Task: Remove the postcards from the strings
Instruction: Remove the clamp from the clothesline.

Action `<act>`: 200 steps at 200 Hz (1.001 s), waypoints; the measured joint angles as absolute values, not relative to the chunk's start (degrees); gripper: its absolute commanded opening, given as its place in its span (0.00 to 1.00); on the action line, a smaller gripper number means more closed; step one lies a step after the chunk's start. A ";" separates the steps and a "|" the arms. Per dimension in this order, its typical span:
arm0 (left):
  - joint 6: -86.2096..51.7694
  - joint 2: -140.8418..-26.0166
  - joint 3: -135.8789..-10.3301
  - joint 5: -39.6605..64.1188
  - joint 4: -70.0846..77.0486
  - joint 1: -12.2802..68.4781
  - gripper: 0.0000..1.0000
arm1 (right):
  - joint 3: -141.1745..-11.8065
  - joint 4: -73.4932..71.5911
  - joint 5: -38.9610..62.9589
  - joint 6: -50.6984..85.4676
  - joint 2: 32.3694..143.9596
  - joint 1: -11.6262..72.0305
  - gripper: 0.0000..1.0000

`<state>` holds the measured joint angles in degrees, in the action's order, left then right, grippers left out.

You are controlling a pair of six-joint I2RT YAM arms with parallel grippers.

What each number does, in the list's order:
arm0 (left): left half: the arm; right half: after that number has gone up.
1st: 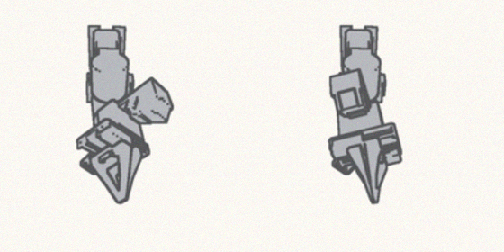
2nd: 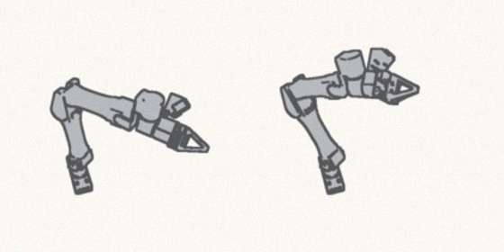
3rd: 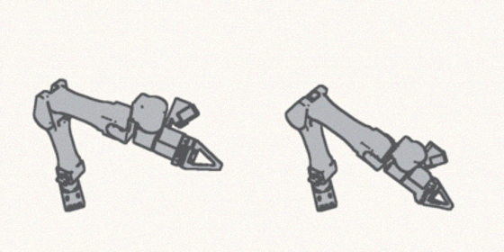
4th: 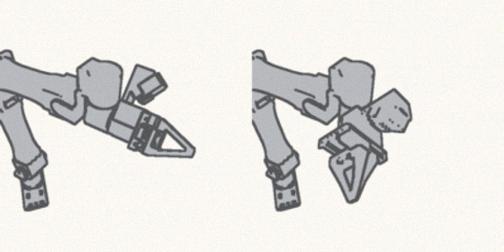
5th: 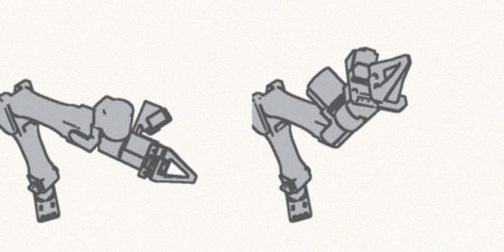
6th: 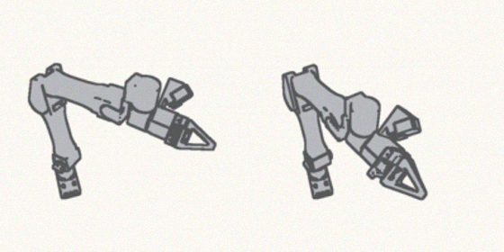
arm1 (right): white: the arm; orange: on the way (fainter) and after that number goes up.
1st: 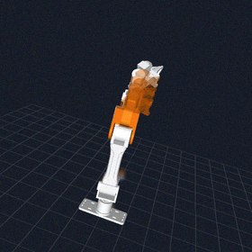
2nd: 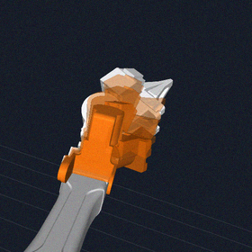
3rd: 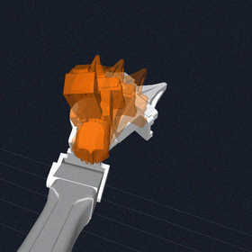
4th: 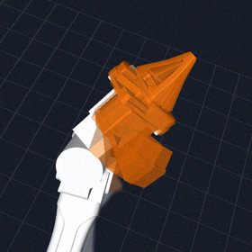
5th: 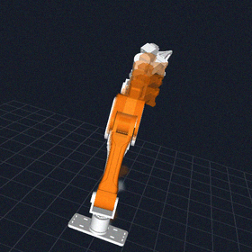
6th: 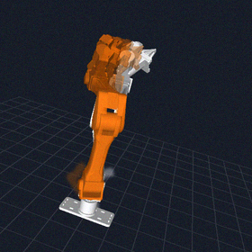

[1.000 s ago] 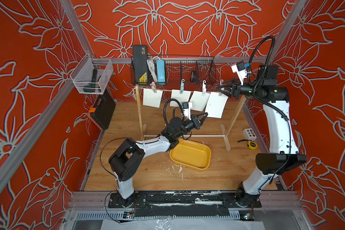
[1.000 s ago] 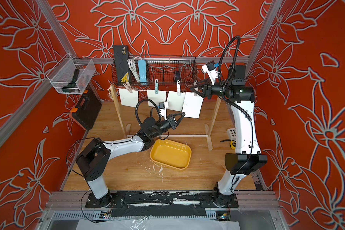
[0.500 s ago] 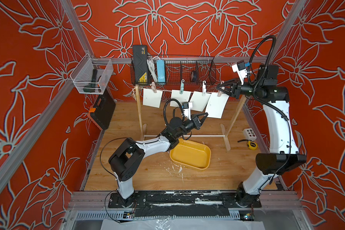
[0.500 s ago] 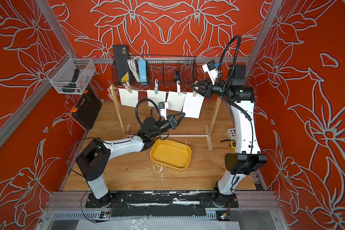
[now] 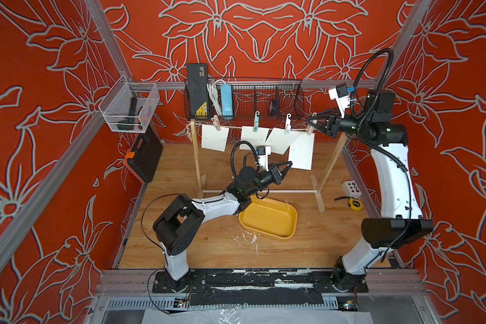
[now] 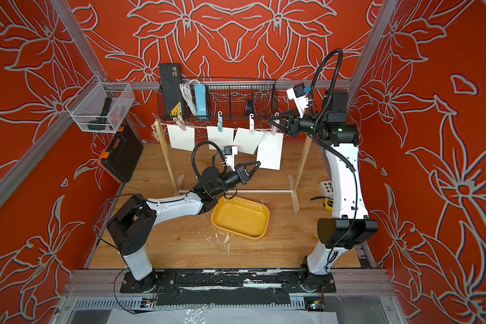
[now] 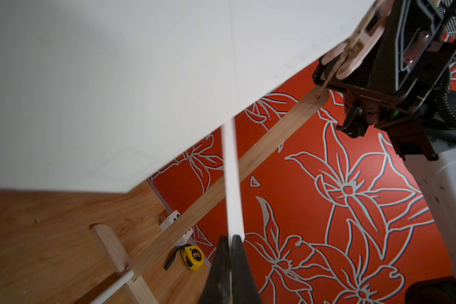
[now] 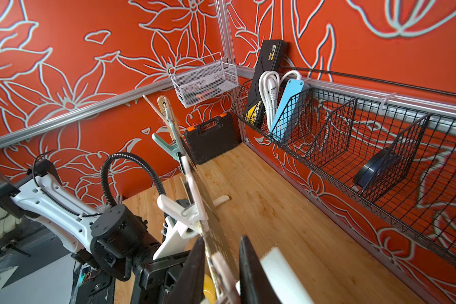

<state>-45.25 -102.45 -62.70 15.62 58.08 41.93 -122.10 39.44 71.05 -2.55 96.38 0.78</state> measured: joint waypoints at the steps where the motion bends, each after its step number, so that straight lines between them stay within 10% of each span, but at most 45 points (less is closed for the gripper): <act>1: -45.25 -102.45 -62.67 15.62 58.08 41.93 0.00 | -122.04 39.27 71.05 -2.42 96.31 0.78 0.23; 200: -46.24 -93.67 -47.37 16.64 59.20 42.37 0.00 | -115.90 23.40 67.90 7.77 91.39 0.78 0.23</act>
